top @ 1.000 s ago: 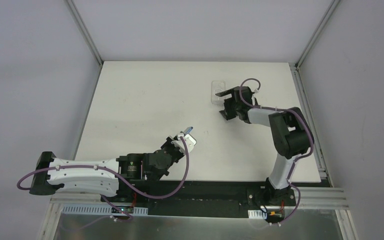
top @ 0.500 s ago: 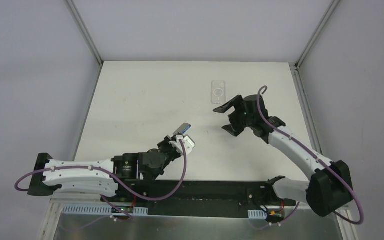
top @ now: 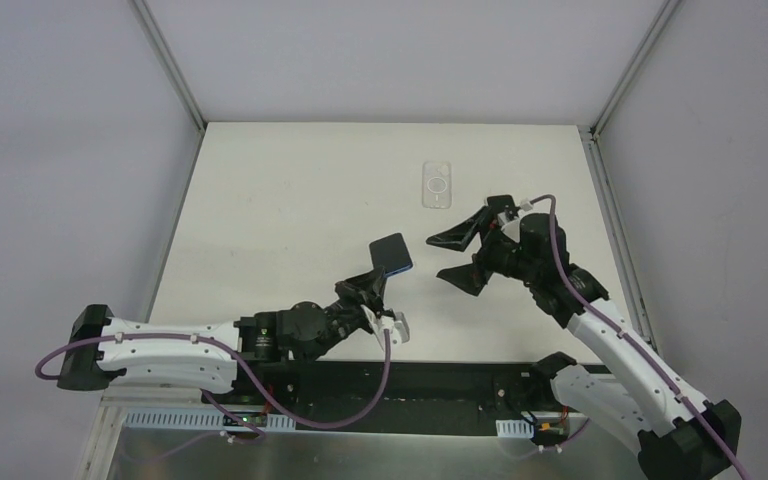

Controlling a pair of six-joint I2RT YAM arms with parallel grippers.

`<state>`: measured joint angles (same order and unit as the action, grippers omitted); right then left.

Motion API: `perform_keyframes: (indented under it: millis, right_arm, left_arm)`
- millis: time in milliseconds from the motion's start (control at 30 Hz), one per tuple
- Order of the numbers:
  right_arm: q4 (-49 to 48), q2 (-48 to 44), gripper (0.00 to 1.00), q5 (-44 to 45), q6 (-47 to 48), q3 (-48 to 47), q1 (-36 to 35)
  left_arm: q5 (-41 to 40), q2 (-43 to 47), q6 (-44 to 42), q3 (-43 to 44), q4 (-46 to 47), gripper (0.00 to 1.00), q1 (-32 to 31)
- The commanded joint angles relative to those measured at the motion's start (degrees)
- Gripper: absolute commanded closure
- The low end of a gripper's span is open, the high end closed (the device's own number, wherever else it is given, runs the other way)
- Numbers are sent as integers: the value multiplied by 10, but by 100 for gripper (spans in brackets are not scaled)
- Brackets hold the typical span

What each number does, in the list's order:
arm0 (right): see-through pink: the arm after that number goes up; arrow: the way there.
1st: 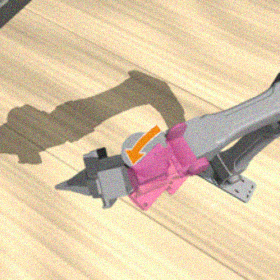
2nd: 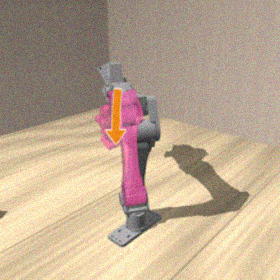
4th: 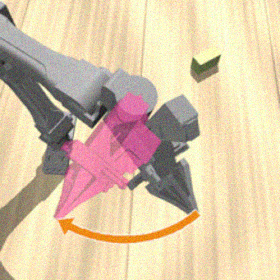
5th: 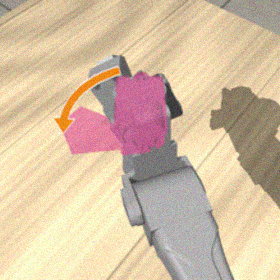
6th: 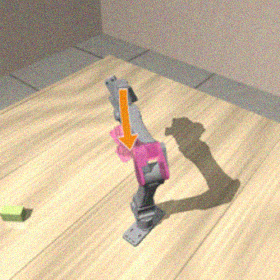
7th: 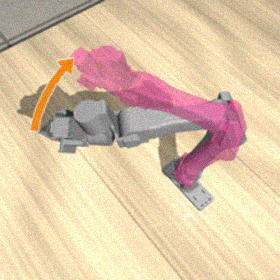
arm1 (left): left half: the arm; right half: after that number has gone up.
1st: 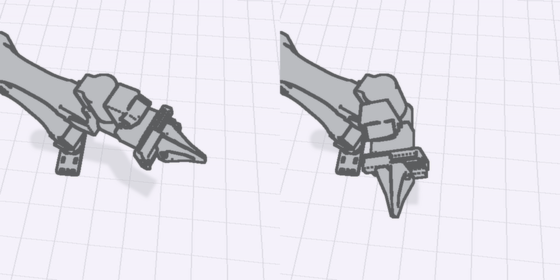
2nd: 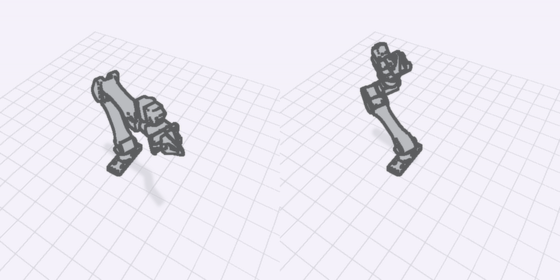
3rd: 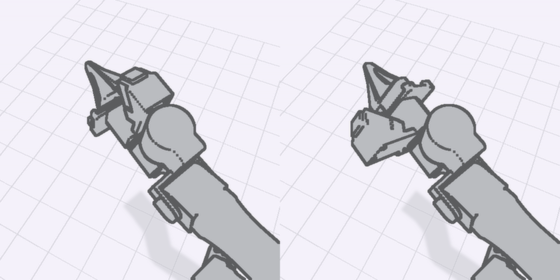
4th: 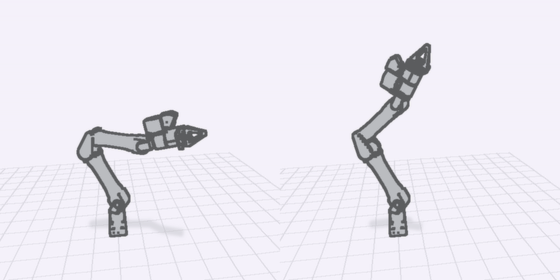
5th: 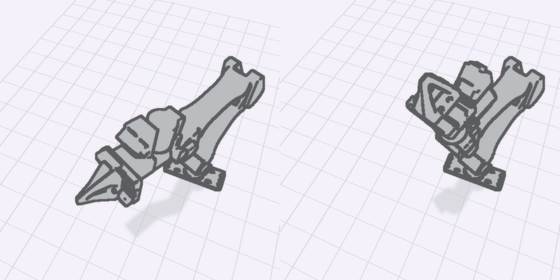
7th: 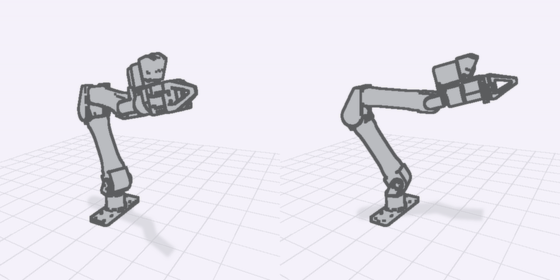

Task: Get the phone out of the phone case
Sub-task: Place the phone at the center of the board.

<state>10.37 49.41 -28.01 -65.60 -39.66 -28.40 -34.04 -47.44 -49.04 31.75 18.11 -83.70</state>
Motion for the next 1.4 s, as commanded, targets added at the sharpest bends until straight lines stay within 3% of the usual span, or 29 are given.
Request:
perform_keyframes:
  millis: [0, 300, 667, 900, 1100, 1367]
  right_arm:
    - [11, -4, 2, -26, -33, -21, -13]
    - [-54, -3, 19, -37, -78, -6, -20]
    - [-101, 17, 48, -68, -103, -5, -21]
    - [-130, 24, 57, -81, -120, -6, -26]
    - [-159, 29, 73, -85, -136, 9, -27]
    - [-165, 34, 73, -81, -134, 17, -28]
  left_arm:
    - [43, -40, -133, 27, 99, 100, -7]
    - [35, -72, -203, 17, 167, 100, -34]
    - [51, -93, -212, 21, 196, 100, -35]
    - [54, -105, -212, 29, 211, 100, -35]
    - [55, -105, -206, 29, 223, 100, -35]
    - [60, -104, -199, 30, 230, 100, -35]
